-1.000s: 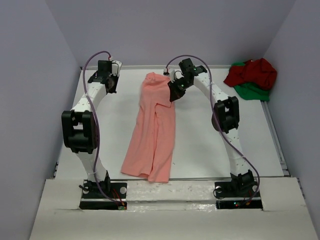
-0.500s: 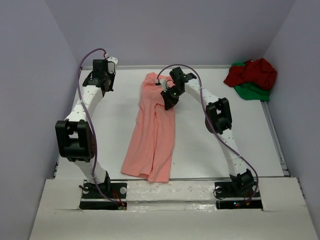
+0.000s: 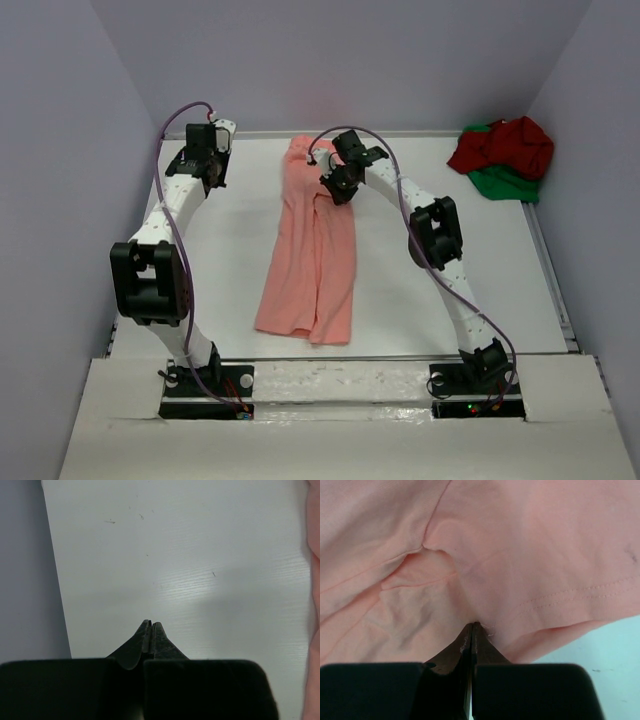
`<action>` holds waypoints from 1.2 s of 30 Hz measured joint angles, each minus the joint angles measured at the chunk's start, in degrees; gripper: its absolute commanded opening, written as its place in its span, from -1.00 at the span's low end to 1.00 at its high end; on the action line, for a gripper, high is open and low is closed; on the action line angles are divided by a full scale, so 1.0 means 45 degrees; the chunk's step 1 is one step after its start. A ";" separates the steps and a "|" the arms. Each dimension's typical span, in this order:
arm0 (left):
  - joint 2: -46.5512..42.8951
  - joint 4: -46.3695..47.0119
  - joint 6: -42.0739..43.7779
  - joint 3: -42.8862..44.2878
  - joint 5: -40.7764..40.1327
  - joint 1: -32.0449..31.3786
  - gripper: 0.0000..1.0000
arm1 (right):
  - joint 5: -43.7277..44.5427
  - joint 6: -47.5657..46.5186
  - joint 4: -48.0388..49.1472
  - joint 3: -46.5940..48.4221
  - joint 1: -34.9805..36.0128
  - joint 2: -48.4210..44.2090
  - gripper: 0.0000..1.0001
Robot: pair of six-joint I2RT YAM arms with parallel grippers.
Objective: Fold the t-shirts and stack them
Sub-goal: Rotate the tshirt 90 degrees
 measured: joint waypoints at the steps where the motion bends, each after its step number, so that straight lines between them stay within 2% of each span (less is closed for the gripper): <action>1: 0.0000 -0.0005 0.0000 0.0000 0.0005 0.0000 -1.00 | 0.0374 -0.0005 0.0170 0.0000 0.0000 0.0000 -1.00; 9: -0.0102 0.0102 -0.0005 -0.0189 0.0078 0.0000 -1.00 | 0.3507 -0.0316 0.1239 -0.0024 -0.0015 0.0078 -1.00; 15: -0.0641 0.0102 0.0000 -0.0787 0.0185 0.0000 -1.00 | 0.4517 -0.0685 0.1724 -0.0010 -0.0039 0.0194 -1.00; 18: -0.0733 0.0117 -0.0005 -0.0787 0.0287 0.0000 -1.00 | 0.4289 -0.0685 0.1817 -0.0185 -0.0112 0.0117 -1.00; 21: -0.0748 0.0165 -0.0010 -0.0787 0.0403 0.0000 -1.00 | 0.3366 -0.0670 0.2030 -0.1263 -0.0243 -0.0563 -1.00; 26: -0.0748 0.0136 -0.0121 -0.0772 0.0991 -0.0005 -1.00 | 0.2045 -0.0656 0.1205 -0.2929 -0.0423 -0.2035 -1.00; 31: -0.0709 -0.0029 -0.0262 -0.0534 0.1928 -0.0194 -1.00 | 0.1117 -0.0495 0.0471 -0.3191 -0.0423 -0.3434 -1.00; 36: -0.0617 -0.0034 -0.0340 -0.0466 0.2934 -0.1005 -1.00 | 0.0408 -0.0209 0.0112 -0.3662 -0.0418 -0.5309 -1.00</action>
